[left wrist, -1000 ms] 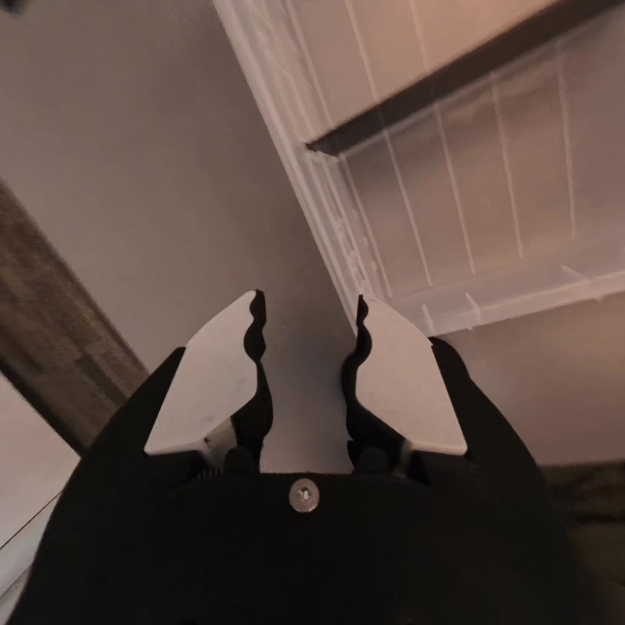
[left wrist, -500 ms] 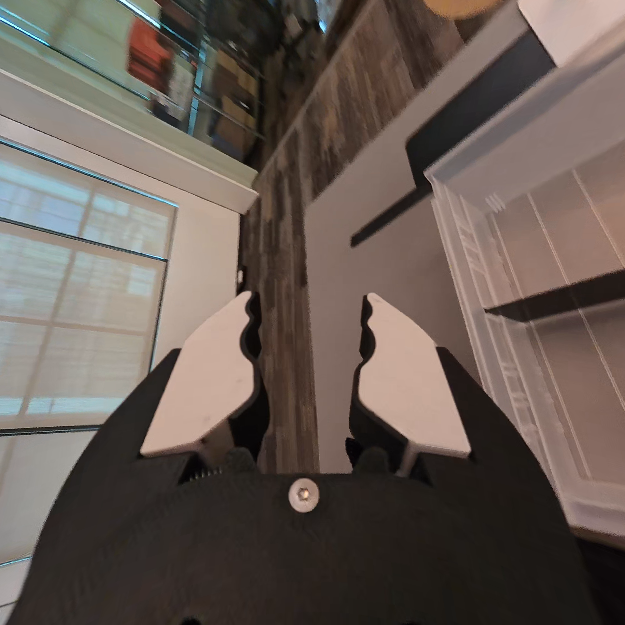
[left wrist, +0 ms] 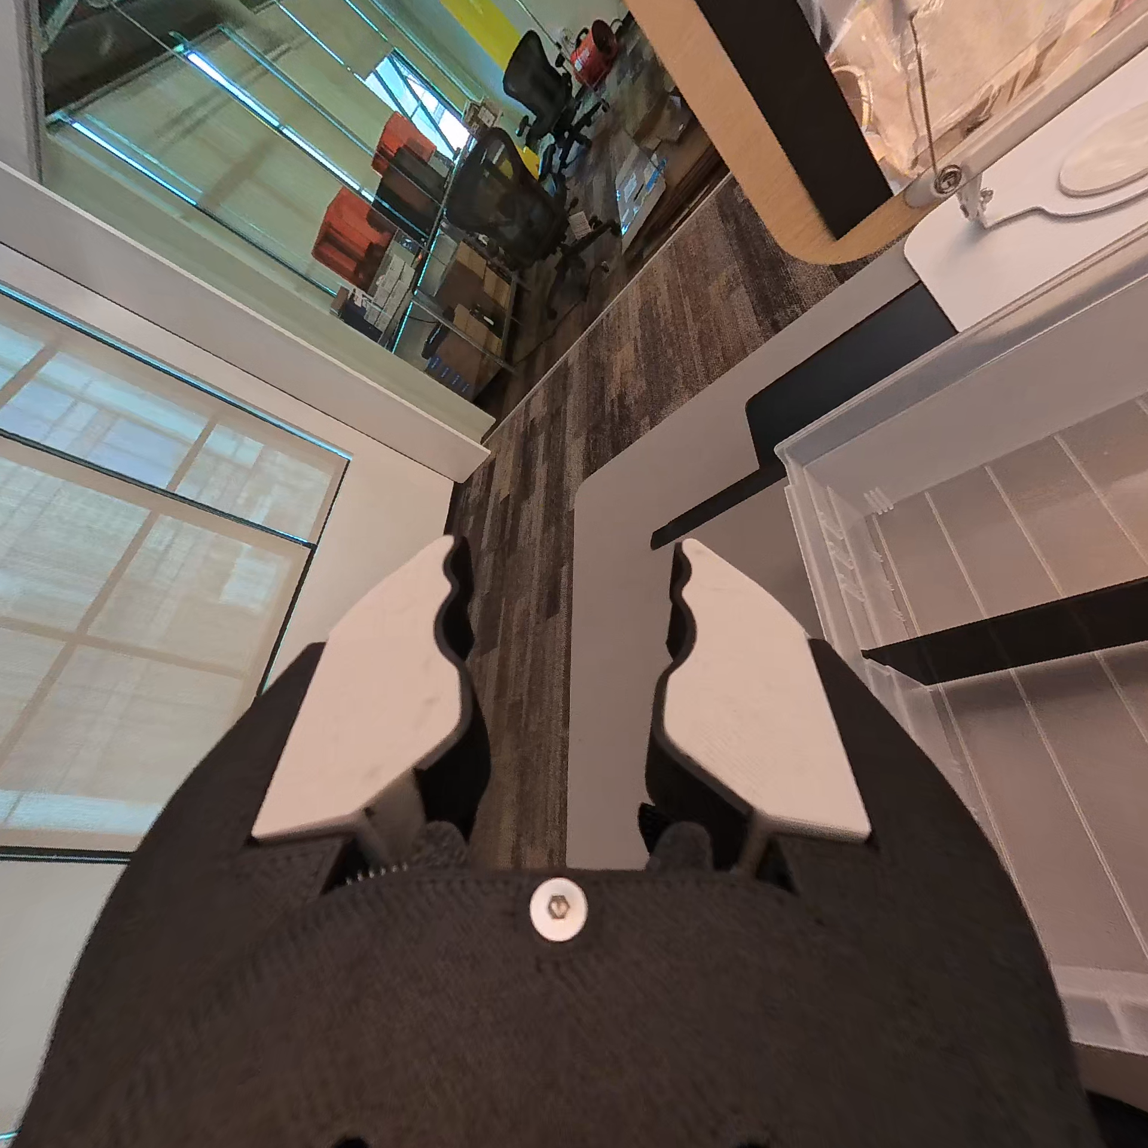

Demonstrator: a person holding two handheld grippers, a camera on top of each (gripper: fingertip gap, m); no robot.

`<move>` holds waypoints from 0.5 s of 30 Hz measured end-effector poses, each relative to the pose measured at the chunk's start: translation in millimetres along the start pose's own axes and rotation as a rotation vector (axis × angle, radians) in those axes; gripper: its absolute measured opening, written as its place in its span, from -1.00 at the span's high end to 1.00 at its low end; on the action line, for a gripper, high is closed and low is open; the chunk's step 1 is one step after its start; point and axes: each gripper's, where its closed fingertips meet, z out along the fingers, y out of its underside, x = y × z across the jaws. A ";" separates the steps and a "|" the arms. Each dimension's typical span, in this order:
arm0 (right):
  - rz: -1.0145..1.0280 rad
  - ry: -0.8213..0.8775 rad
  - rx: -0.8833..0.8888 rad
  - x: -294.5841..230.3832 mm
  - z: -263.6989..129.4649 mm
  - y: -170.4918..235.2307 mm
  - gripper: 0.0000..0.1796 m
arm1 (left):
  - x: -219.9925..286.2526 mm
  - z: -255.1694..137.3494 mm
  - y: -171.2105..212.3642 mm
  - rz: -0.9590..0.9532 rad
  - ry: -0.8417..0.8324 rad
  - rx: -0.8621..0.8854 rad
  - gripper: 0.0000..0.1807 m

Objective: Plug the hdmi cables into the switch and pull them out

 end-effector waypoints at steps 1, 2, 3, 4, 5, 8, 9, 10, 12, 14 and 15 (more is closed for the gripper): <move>0.032 -0.018 -0.024 0.4 4.3 2.9 0.52 | 0.2 -0.4 -0.8 -0.001 0.003 0.004 0.33; 0.057 -0.051 -0.054 -1.3 9.4 5.8 0.53 | 1.0 -0.9 -1.6 -0.004 0.010 0.008 0.33; 0.091 -0.094 -0.082 -3.5 13.3 6.8 0.55 | 1.3 -1.5 -2.7 -0.008 0.016 0.013 0.34; 0.143 -0.123 -0.107 -3.5 15.7 6.7 0.57 | 1.4 -2.2 -3.9 -0.013 0.020 0.019 0.34; 0.170 -0.145 -0.136 -4.2 17.6 6.7 0.58 | 1.8 -3.1 -4.6 -0.017 0.025 0.024 0.34; 0.208 -0.187 -0.222 -3.5 25.3 3.2 0.61 | 4.4 -5.4 -5.9 -0.019 0.042 0.032 0.34; 0.235 -0.206 -0.284 -3.9 28.1 5.3 0.60 | 5.4 -6.0 -6.6 -0.021 0.048 0.034 0.34; 0.260 -0.212 -0.339 -3.3 31.2 6.4 0.59 | 6.1 -6.5 -7.2 -0.026 0.053 0.036 0.34; 0.299 -0.215 -0.440 -1.6 36.2 8.7 0.59 | 5.3 -7.2 -8.9 -0.037 0.051 0.042 0.34; 0.338 -0.198 -0.516 -0.2 41.9 10.8 0.58 | 1.4 -7.7 -10.1 -0.042 0.032 0.049 0.34; 0.357 -0.185 -0.552 -0.1 45.3 12.2 0.59 | -0.5 -8.0 -11.1 -0.049 0.025 0.055 0.34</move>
